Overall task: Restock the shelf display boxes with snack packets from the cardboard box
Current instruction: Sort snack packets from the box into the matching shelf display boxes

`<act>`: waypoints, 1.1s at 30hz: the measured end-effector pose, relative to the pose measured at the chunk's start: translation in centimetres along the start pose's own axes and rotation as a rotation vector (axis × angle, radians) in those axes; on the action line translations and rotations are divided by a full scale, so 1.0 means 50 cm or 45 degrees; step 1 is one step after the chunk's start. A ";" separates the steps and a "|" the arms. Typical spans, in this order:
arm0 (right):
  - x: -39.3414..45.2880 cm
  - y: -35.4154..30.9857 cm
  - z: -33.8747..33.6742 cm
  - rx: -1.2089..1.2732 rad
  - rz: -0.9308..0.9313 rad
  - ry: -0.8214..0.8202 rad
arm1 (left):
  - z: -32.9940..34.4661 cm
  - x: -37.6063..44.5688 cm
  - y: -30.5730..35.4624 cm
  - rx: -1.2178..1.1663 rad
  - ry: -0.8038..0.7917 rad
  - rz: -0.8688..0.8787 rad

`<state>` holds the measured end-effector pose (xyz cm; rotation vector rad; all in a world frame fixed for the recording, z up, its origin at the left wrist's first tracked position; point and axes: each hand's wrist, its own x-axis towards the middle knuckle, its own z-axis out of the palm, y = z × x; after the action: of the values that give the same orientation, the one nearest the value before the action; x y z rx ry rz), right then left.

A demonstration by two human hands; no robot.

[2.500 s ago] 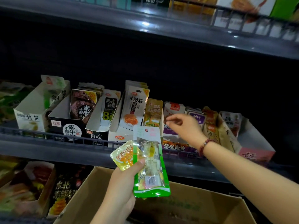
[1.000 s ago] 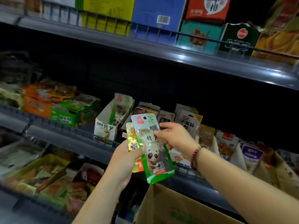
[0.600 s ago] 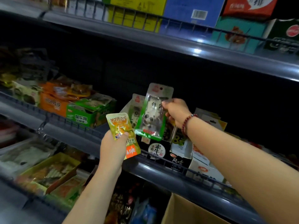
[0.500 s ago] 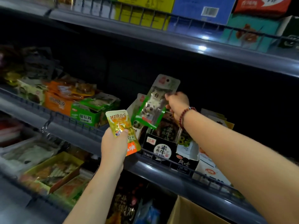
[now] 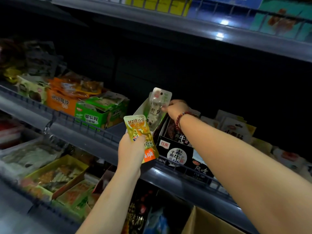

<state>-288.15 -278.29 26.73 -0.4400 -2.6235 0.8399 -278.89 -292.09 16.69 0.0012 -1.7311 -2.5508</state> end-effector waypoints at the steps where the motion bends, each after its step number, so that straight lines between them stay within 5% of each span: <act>1: 0.000 0.002 0.000 -0.028 0.005 -0.035 | 0.002 0.001 -0.001 -0.029 -0.008 -0.011; 13: -0.071 0.051 -0.025 0.626 0.034 0.148 | 0.032 -0.027 0.009 -0.122 -0.087 -0.050; 23: -0.322 0.184 -0.188 0.826 0.091 -0.171 | 0.125 -0.186 0.037 0.115 -0.427 -0.087; 33: -0.463 0.341 -0.354 1.089 0.358 -0.081 | 0.240 -0.331 0.026 0.045 -0.662 -0.463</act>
<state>-257.05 -265.36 24.57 -0.5277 -1.9934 1.9445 -262.73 -280.60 21.78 -0.4198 -2.1142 -2.9762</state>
